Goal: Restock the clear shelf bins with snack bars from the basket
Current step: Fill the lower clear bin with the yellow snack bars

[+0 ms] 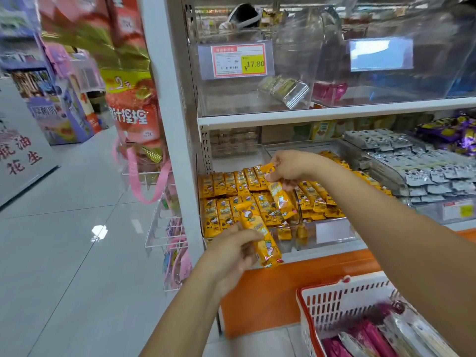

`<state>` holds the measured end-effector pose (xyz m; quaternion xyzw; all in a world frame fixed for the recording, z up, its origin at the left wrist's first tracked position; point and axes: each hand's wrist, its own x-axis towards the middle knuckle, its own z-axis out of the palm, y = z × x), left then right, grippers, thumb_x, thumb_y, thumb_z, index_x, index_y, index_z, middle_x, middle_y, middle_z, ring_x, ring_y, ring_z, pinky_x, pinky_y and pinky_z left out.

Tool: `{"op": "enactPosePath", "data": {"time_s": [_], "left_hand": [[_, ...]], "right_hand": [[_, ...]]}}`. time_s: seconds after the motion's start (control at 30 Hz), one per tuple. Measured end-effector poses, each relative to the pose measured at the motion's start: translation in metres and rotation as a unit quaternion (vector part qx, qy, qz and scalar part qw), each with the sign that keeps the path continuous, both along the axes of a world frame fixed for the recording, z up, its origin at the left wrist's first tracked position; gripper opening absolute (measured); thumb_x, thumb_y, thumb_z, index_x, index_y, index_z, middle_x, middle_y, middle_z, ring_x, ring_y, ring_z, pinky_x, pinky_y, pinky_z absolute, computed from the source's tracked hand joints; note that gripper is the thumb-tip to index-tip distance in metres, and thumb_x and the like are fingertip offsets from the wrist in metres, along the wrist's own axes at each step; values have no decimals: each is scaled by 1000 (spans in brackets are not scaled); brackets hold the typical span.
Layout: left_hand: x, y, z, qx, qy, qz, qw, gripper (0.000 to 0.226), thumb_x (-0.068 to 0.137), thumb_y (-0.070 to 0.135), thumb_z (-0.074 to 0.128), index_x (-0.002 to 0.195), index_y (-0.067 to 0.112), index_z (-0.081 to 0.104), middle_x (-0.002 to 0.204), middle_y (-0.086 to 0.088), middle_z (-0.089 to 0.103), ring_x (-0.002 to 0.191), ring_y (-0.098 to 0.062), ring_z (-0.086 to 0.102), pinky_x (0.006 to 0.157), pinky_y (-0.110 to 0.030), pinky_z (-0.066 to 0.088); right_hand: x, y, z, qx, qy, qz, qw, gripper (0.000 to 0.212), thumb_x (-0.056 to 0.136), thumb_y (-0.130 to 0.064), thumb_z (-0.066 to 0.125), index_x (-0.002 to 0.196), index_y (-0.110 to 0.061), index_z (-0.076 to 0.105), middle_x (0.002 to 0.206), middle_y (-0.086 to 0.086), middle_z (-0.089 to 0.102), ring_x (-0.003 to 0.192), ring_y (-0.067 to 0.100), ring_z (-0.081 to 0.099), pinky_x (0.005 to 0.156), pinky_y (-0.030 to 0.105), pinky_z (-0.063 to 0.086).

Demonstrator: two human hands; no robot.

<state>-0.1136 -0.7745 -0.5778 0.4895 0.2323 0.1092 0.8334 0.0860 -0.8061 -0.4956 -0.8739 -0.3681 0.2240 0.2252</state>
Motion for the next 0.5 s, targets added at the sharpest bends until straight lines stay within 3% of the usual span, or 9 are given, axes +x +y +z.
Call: {"op": "enactPosePath", "data": {"time_s": [0.07,0.17,0.27,0.33,0.37,0.43,0.5], "left_hand": [[-2,3,0,-40,-14,-3,999,5,90,6,58,89,11,58,81,-6,68,75,-20,66,64,-33,58],[-4,8,-1,-88,-12,11,996,28,91,20,58,118,13,56,99,-9,68,89,-29,65,60,-40,60],[-6,8,3,-97,-17,9,995,17,93,10,54,110,12,55,86,-9,73,73,-24,72,59,-40,60],[-6,7,6,-94,-21,6,995,15,91,-2,52,102,8,55,81,-10,72,62,-19,70,64,-41,59],[-6,7,5,-91,-20,8,996,13,90,-5,52,99,4,56,85,-13,70,67,-19,70,66,-40,59],[-5,5,5,-87,-5,25,996,9,87,-7,57,95,-5,59,107,-21,65,99,-28,65,63,-38,60],[-6,4,4,-94,5,42,995,16,85,-6,60,100,-8,59,116,-24,62,113,-34,57,58,-35,60]], "right_hand": [[6,9,0,-18,17,2,1000,29,94,-16,59,118,-1,49,79,12,61,59,17,61,64,27,56],[4,20,1,-89,3,9,996,31,96,-16,56,121,2,52,89,16,64,65,18,64,74,29,55],[-4,24,-2,-164,-62,31,984,21,97,-19,53,100,0,62,100,17,69,73,18,62,73,27,51],[-3,27,-6,-180,-85,32,979,18,97,-15,53,103,0,63,101,12,70,70,15,63,73,25,52],[-3,28,-8,-201,-101,42,974,22,97,-12,52,112,3,60,103,11,71,67,13,63,77,27,54],[-8,29,-10,-224,-121,46,966,29,95,-7,53,121,6,54,106,14,70,63,14,64,81,31,56],[-10,27,-14,-196,-172,58,964,34,91,-5,58,124,2,56,111,13,68,76,19,68,81,34,57]]}}
